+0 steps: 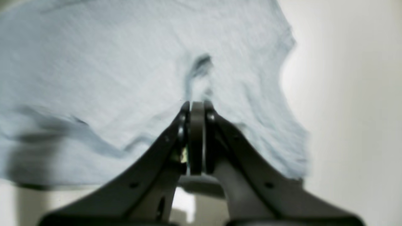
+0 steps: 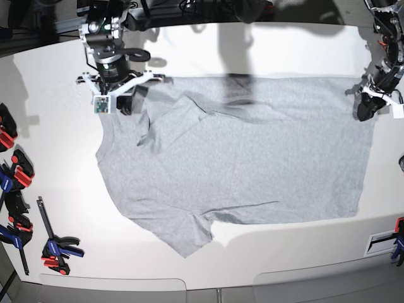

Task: Fold the T-shirt properly
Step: 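Lower the right gripper onto the shirt near the sleeve seam, then grasp the shirt's shoulder edges with both grippers and drag them back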

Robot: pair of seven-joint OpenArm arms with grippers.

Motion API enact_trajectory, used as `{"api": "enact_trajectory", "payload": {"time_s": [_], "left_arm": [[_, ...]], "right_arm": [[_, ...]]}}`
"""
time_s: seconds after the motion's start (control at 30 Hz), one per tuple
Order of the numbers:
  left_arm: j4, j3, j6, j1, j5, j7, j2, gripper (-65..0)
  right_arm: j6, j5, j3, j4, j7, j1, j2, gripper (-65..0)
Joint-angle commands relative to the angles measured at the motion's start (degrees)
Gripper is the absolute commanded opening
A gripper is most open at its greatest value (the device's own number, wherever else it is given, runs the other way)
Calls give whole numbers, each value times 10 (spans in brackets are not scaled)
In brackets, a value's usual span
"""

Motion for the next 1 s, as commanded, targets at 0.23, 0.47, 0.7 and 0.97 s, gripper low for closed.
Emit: {"api": "enact_trajectory", "payload": {"time_s": [0.23,0.47,0.7,0.97], "left_arm": [[7,-5,-5,-5,23,43,-14,-650],[7,-5,17,-4,99,38,2,-650],[6,-4,63,26,149,2,18,-650],[6,-4,63,56,162,-18,18,-650]], "right_arm": [[-21,-5,0,-48,26,12,6,-650],[-31,-19,0,-177,26,59,9,-650],[-39,-20,0,-206,32,83,10,-650],[-73,-45,0,-206,30,78,38,-650]]}}
